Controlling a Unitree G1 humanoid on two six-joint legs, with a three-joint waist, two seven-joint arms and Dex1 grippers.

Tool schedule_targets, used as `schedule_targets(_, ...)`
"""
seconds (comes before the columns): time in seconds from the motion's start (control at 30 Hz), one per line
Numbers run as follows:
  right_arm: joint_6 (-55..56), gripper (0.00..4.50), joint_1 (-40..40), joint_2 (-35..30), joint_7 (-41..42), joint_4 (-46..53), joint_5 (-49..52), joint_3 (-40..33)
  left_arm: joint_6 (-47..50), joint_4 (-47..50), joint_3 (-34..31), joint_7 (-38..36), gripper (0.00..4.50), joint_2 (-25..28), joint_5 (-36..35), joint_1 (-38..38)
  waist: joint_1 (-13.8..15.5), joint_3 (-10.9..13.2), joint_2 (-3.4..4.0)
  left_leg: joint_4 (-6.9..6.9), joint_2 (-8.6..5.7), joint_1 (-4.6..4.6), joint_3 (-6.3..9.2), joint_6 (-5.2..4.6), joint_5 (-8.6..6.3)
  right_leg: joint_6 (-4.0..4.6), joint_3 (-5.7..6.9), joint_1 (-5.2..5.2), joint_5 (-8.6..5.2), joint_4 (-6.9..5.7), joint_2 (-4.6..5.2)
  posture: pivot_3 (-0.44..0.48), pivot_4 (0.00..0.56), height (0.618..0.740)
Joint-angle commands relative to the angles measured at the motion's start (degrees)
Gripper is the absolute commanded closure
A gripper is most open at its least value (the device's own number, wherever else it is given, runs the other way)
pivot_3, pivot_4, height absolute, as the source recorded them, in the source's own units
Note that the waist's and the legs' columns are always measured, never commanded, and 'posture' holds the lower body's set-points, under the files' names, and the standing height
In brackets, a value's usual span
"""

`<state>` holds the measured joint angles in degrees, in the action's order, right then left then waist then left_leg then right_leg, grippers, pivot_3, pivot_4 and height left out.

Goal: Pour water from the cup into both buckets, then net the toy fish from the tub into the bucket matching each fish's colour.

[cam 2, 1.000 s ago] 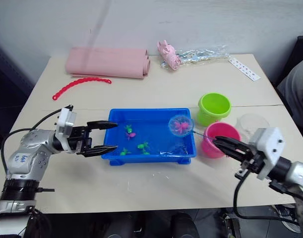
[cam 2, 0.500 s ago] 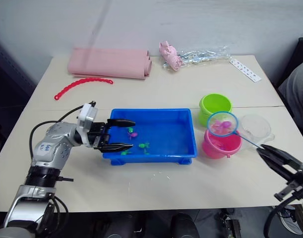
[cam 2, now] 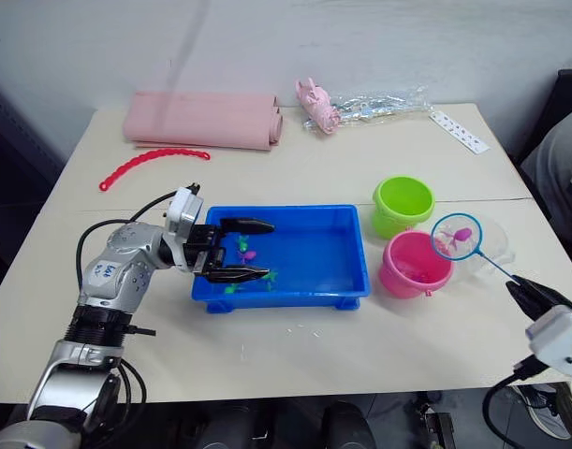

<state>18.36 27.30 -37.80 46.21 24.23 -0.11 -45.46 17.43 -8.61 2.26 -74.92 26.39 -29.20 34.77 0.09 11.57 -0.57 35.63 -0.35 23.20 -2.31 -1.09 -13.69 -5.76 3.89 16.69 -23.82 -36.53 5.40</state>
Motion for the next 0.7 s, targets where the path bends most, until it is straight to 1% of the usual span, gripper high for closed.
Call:
schedule_targets(0.03,6.71,4.5,0.22,-1.23,-2.89,-0.18,-6.16,2.35,-0.31,2.08,-0.29,0.76,0.03,0.02,-0.16,-0.21,0.01,0.0,0.0,0.0,0.0,0.0,0.0,0.0,0.0,0.0,0.0,0.0,0.0,0.01,0.0,0.0,0.15,0.74)
schedule_targets(0.1,10.54,4.5,0.57,-1.94,-4.36,-0.88,-9.95,3.03,-1.04,1.68,-0.32,1.0,0.03,0.17,0.48,-0.01,0.02,0.0,0.0,0.0,0.0,0.0,0.0,0.0,0.0,0.0,0.0,0.0,0.0,0.01,0.0,0.0,0.15,0.74)
schedule_targets(0.13,12.88,4.5,0.63,-2.44,-6.27,-1.5,-13.88,2.72,-1.24,1.42,-0.56,1.11,0.03,0.11,0.44,0.12,0.04,0.0,0.0,0.0,0.0,0.0,0.0,0.0,0.0,0.0,0.0,0.0,0.0,0.01,0.0,0.0,0.15,0.74)
schedule_targets(0.2,15.7,4.5,0.72,-3.12,-8.83,-2.5,-18.55,2.34,-1.33,1.18,-0.82,1.27,0.03,-0.02,0.23,0.25,0.05,0.0,0.0,0.01,-0.01,0.01,0.0,0.0,0.0,0.0,0.0,0.0,0.0,0.02,0.0,0.0,0.15,0.74)
schedule_targets(0.43,19.53,4.5,0.32,-3.76,-17.18,-3.79,-27.27,-0.36,-1.93,1.46,-0.29,0.94,0.03,0.19,0.49,-0.16,0.1,0.0,0.0,0.01,-0.01,0.01,0.0,0.01,0.01,0.0,0.0,0.0,0.0,0.02,0.0,0.0,0.15,0.74)
schedule_targets(0.53,21.01,4.5,1.66,-4.03,-17.36,-4.1,-22.88,0.38,-1.94,1.73,-0.31,1.13,0.03,0.15,0.42,-0.43,0.05,0.0,0.0,0.0,-0.01,0.0,0.01,0.02,0.01,0.0,0.0,0.0,0.0,0.02,-0.01,0.0,0.15,0.74)
schedule_targets(0.63,19.59,4.5,2.39,-4.1,-16.49,-3.31,-16.54,0.29,-1.83,2.05,-0.72,1.2,0.03,0.47,0.16,-0.92,0.03,0.0,0.0,-0.01,0.0,0.0,0.01,0.02,0.01,0.0,0.0,0.0,0.0,0.02,-0.01,0.0,0.15,0.74)
schedule_targets(0.7,16.54,4.5,3.18,-5.14,-13.93,-0.6,-8.35,0.21,-1.14,2.54,-1.5,0.59,0.03,2.02,-0.23,-2.07,0.01,0.0,0.0,0.0,0.0,0.0,0.01,0.02,0.01,0.0,0.0,-0.01,0.0,0.02,0.0,0.0,0.15,0.74)
